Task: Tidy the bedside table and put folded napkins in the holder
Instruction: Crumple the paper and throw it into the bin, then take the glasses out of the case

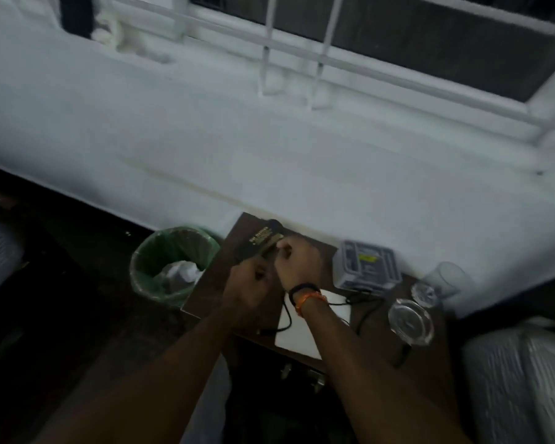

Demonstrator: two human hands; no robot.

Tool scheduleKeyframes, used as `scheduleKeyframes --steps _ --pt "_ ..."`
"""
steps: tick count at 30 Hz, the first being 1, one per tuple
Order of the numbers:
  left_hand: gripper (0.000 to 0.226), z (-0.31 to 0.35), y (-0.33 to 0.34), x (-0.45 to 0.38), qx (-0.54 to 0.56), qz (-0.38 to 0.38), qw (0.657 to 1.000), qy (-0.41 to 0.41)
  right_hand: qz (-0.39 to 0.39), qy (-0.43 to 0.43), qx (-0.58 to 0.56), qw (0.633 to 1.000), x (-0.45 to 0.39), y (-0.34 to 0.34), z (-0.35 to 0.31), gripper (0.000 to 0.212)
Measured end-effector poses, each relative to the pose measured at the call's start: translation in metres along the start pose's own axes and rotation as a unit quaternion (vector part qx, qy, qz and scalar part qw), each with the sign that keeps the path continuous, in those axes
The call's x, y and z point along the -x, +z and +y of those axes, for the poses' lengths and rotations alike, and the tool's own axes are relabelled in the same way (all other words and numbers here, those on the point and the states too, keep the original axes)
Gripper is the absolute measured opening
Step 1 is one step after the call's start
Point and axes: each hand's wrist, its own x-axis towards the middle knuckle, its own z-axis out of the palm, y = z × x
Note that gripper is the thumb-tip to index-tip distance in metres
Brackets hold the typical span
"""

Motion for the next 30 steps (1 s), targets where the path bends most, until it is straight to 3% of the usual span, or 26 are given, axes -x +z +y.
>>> scheduleKeyframes --steps 3,5,8,12,15,21,26,30 --pt "0.009 0.008 0.028 0.008 -0.023 0.019 1.000 -0.008 0.029 0.043 -0.026 0.998 0.011 -0.023 0.046 0.022" --pt "0.011 0.010 0.041 0.007 -0.050 0.023 0.998 -0.011 0.043 0.074 -0.034 0.996 0.018 -0.035 0.073 0.021" --pt "0.024 0.014 0.051 0.007 -0.084 0.018 0.996 -0.031 0.064 0.102 -0.044 0.992 0.027 -0.044 0.105 0.019" --pt "0.039 0.010 0.061 0.007 -0.045 0.039 0.996 -0.066 0.093 0.087 -0.071 0.989 0.035 -0.046 0.129 0.016" --pt "0.066 0.006 0.065 0.004 -0.093 -0.003 0.993 -0.069 0.104 0.070 -0.077 0.989 0.034 -0.047 0.138 0.015" --pt "0.038 0.003 0.074 0.000 -0.091 -0.030 0.993 -0.063 0.094 0.028 -0.086 0.991 0.037 -0.036 0.150 0.014" --pt "0.035 0.025 0.071 -0.014 0.086 -0.024 0.994 -0.058 0.084 -0.022 -0.075 0.993 0.036 -0.028 0.150 0.017" --pt "0.028 0.030 0.068 -0.028 0.103 -0.062 0.992 -0.045 0.042 -0.030 -0.031 0.998 0.027 -0.031 0.149 0.015"
